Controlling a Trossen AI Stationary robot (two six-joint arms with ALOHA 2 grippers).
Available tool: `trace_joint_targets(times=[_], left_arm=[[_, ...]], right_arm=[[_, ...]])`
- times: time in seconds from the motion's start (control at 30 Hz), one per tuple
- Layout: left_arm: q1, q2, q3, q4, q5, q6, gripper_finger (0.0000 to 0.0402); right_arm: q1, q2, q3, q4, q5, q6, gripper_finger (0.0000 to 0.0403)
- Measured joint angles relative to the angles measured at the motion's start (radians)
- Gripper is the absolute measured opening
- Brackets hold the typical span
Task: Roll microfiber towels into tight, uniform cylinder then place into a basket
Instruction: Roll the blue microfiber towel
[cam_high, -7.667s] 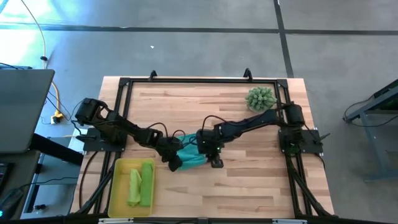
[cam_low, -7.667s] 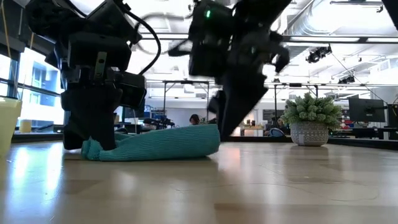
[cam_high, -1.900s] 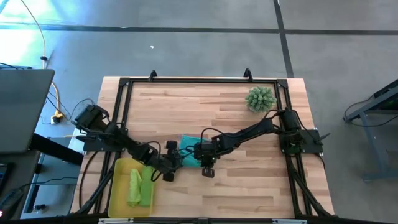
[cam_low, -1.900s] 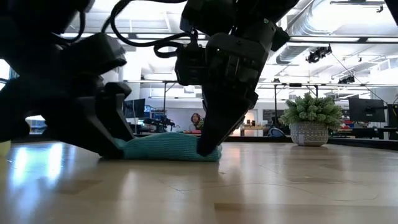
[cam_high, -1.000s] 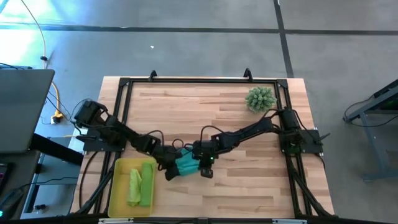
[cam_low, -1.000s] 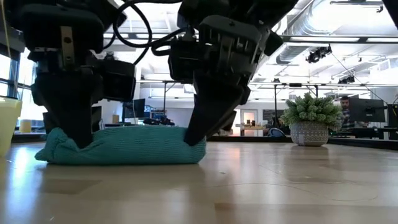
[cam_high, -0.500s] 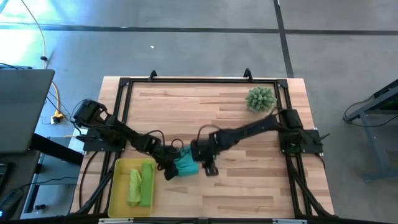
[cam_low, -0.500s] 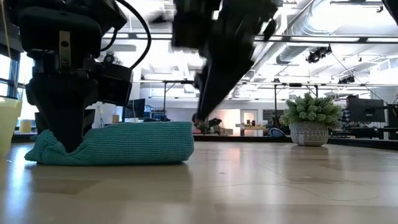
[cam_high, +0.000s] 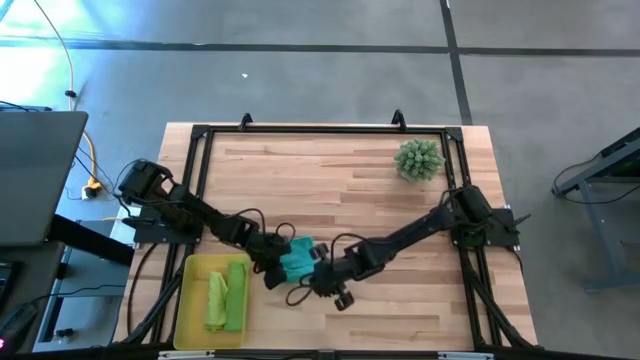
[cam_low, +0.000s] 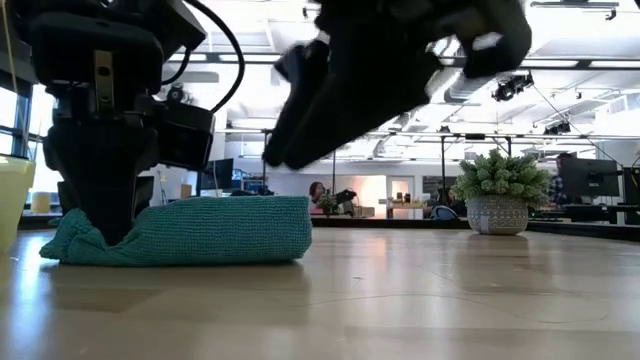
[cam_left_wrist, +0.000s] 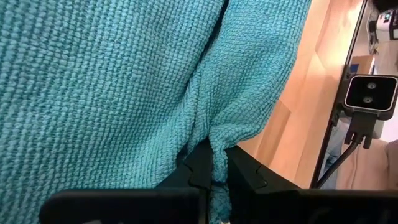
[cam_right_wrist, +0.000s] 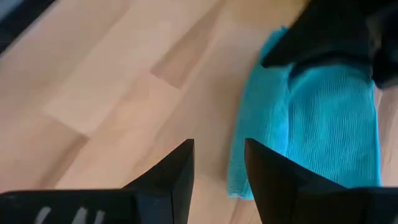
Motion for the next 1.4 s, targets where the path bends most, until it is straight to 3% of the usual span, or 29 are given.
trace_joint_targets(times=[0.13, 0.4, 0.77, 1.2, 1.4], left_arm=[[0.001, 0.000, -0.001, 0.001, 0.009, 0.000, 0.0012], [0.001, 0.001, -0.001, 0.001, 0.014, 0.010, 0.0012], [0.001, 0.001, -0.001, 0.002, 0.019, 0.028, 0.0012], [0.001, -0.004, -0.003, 0.014, 0.019, 0.043, 0.0013], [0.000, -0.047, -0.005, -0.004, 0.002, 0.074, 0.0042]], right_arm=[[-0.001, 0.003, -0.045, 0.103, 0.003, 0.018, 0.0141], [0.028, 0.030, -0.047, 0.134, 0.085, 0.002, 0.0176], [0.000, 0.077, -0.047, 0.150, 0.205, -0.025, 0.0176], [-0.021, 0.135, -0.042, 0.102, 0.213, -0.003, 0.0176], [-0.023, 0.141, -0.039, 0.053, 0.211, 0.100, 0.0157]])
